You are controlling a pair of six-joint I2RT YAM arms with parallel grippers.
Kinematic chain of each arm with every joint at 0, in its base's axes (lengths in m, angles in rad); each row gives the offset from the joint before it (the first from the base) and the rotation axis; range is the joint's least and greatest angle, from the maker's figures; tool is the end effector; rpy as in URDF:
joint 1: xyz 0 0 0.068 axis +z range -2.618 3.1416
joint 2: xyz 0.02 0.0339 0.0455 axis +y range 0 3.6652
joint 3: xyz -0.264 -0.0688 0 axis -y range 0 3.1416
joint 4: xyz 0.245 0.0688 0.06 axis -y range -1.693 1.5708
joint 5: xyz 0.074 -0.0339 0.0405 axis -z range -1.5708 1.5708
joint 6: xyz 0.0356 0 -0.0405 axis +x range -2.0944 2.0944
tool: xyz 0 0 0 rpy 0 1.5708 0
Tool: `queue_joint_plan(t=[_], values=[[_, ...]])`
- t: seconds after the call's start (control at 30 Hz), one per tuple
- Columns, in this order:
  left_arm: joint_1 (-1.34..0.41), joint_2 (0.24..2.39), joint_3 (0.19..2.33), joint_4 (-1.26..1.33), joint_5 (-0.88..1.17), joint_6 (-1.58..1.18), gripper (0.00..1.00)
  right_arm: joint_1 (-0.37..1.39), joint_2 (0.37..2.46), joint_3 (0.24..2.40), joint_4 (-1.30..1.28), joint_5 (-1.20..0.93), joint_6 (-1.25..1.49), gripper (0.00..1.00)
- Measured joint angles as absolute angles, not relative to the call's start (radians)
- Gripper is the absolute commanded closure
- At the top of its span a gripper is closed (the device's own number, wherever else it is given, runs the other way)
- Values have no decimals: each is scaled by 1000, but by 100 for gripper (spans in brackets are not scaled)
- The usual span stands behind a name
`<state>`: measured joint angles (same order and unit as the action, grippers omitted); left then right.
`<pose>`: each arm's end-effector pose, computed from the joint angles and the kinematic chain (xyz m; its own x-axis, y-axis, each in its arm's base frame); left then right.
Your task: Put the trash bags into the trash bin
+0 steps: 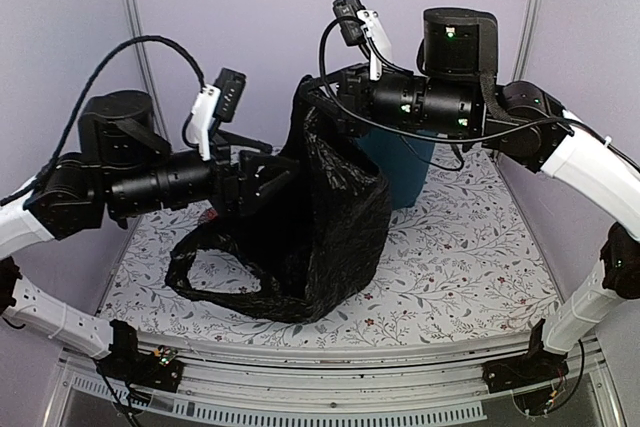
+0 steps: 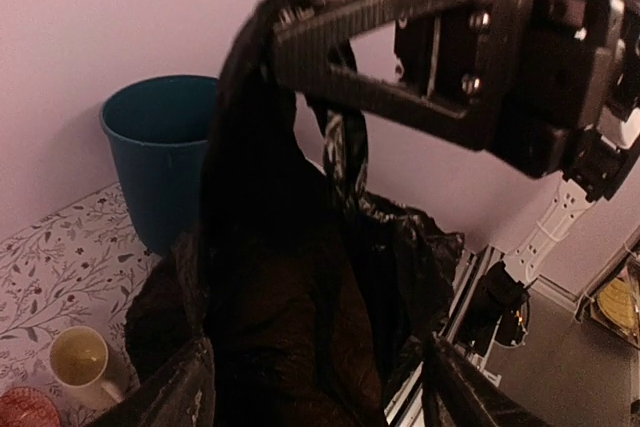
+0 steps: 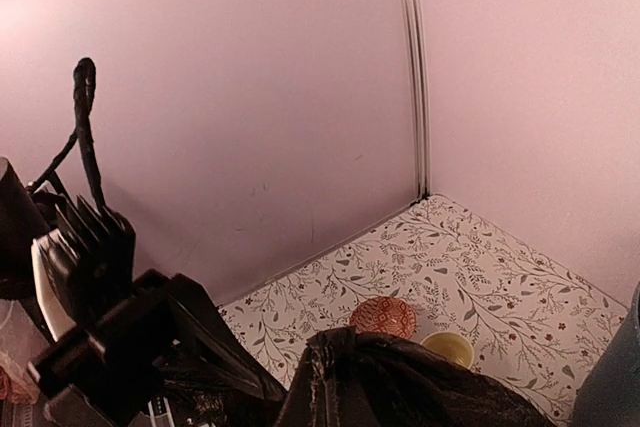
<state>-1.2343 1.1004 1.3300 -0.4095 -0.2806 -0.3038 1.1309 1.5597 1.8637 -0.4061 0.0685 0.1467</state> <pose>0.0858 -0.2155 0.4436 -0.3008 -0.0107 -0.9536 0.7619 0.5987 -0.2470 0.1478 0.3082 0.4969 -0.1706 -0.0201 -0.9851 -0.8579 0.4947 0.1385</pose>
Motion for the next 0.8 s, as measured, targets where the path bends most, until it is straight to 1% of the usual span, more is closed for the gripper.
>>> queue_joint_plan(t=[0.2, 0.3, 0.37, 0.43, 0.5, 0.57, 0.6, 0.63, 0.67, 0.7, 0.73, 0.8], values=[[-1234, 1216, 1312, -255, -244, -299, 25, 1131, 1562, 1867, -403, 68, 150, 99], [-1229, 1258, 1307, -165, -236, -287, 31, 1131, 1567, 1868, -403, 68, 154, 99], [-1218, 1264, 1293, -114, -221, -281, 40, 1130, 1575, 1874, -403, 67, 155, 99], [-1201, 1264, 1282, -72, -211, -283, 52, 1129, 1580, 1876, -403, 65, 156, 99], [-1182, 1263, 1274, -36, -201, -287, 70, 1123, 1584, 1879, -403, 62, 157, 98], [-1161, 1260, 1263, -3, -189, -285, 90, 1113, 1586, 1883, -404, 54, 158, 90], [-1153, 1257, 1258, 4, -184, -289, 97, 1106, 1586, 1884, -405, 49, 161, 86], [-1143, 1254, 1252, 10, -180, -290, 100, 1095, 1586, 1884, -405, 41, 167, 80], [-1135, 1251, 1247, 12, -176, -292, 100, 1080, 1586, 1885, -405, 30, 175, 74], [-1125, 1248, 1242, 13, -172, -294, 100, 1061, 1585, 1884, -406, 19, 185, 66], [-1117, 1243, 1236, 12, -172, -298, 100, 1044, 1583, 1880, -407, 9, 202, 54], [-1095, 1228, 1216, 9, -173, -308, 100, 991, 1559, 1838, -406, -14, 222, 41]])
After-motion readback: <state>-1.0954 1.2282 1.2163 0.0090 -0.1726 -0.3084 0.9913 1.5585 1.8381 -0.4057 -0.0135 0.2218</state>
